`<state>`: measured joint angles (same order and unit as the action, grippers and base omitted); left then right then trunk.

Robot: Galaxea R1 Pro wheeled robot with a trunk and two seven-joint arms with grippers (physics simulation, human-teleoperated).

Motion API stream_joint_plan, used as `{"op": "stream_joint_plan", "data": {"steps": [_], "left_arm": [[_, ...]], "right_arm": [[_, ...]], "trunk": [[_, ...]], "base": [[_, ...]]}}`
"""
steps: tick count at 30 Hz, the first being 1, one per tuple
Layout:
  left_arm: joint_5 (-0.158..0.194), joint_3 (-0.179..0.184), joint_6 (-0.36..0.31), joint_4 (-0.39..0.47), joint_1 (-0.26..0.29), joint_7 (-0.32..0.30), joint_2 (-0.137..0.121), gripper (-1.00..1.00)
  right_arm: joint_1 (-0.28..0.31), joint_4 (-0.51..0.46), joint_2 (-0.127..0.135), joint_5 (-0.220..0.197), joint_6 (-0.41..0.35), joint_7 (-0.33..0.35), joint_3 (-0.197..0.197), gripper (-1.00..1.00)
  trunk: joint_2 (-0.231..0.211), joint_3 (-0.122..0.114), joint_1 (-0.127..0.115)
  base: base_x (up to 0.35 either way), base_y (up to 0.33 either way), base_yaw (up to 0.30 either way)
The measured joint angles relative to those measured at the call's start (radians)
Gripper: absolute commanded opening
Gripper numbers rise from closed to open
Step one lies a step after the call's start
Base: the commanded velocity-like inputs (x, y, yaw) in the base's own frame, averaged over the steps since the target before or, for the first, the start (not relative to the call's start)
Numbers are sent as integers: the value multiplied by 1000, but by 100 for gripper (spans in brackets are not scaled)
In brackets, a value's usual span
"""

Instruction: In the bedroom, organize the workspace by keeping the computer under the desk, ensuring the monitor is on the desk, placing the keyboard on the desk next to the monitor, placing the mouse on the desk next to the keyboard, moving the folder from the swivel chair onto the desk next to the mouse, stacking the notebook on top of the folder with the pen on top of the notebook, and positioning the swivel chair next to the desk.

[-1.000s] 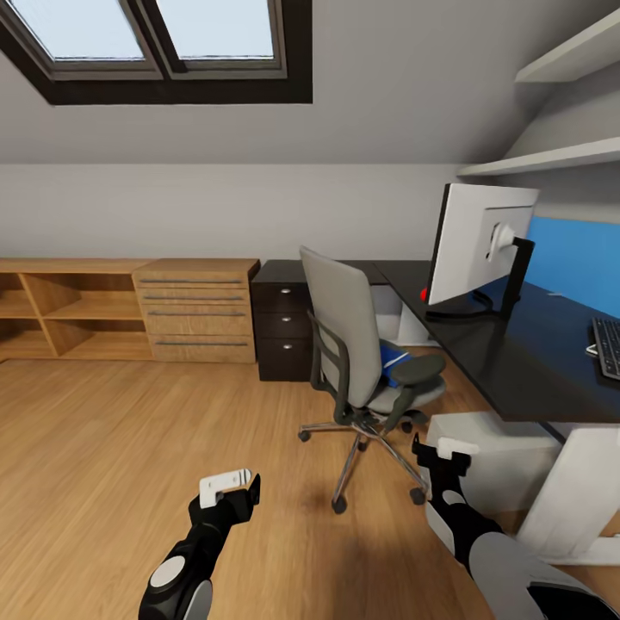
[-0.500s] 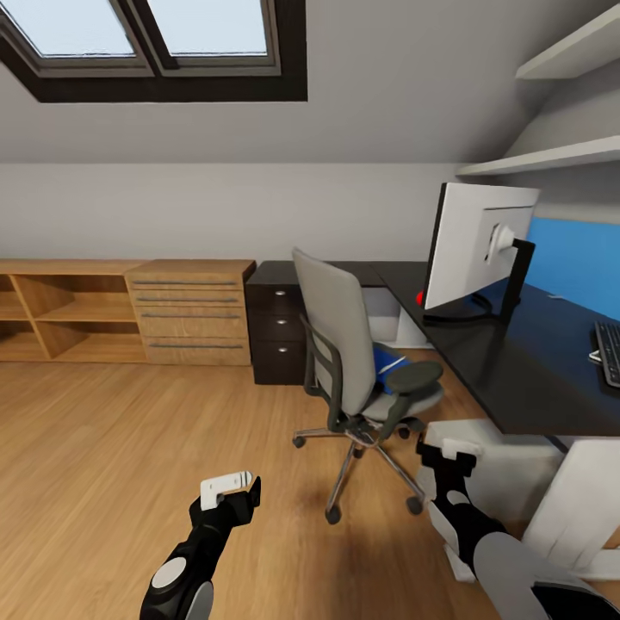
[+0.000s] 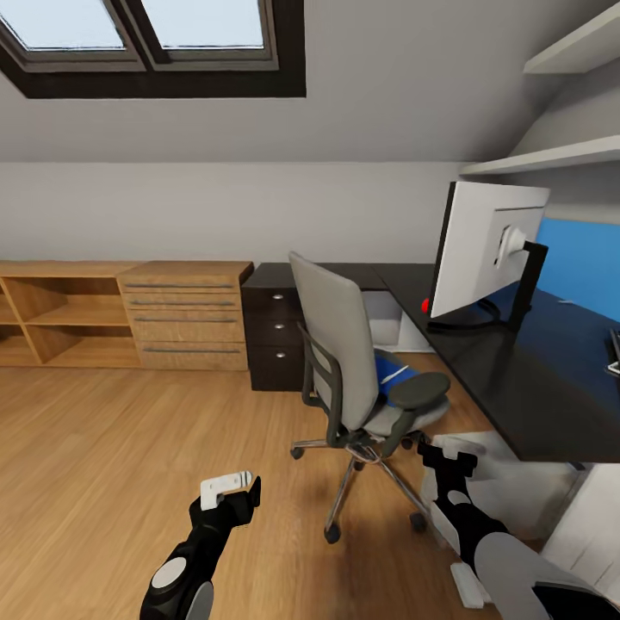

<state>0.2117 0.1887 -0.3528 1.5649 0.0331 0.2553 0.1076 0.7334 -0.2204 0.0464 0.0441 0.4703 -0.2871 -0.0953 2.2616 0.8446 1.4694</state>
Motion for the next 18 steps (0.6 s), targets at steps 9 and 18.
{"op": "stream_joint_plan", "data": {"steps": [9, 18], "left_arm": [[-1, -1, 0, 0, 0, 1, 0, 100], [-1, -7, 0, 0, 0, 2, 0, 100]], "right_arm": [[0, 0, 0, -4, 2, -2, -6, 100], [0, -1, 1, 0, 2, 0, 2, 100]], "trunk": [[0, 0, 0], [0, 0, 0]], "base": [[225, 0, 0], [112, 8, 0]]}}
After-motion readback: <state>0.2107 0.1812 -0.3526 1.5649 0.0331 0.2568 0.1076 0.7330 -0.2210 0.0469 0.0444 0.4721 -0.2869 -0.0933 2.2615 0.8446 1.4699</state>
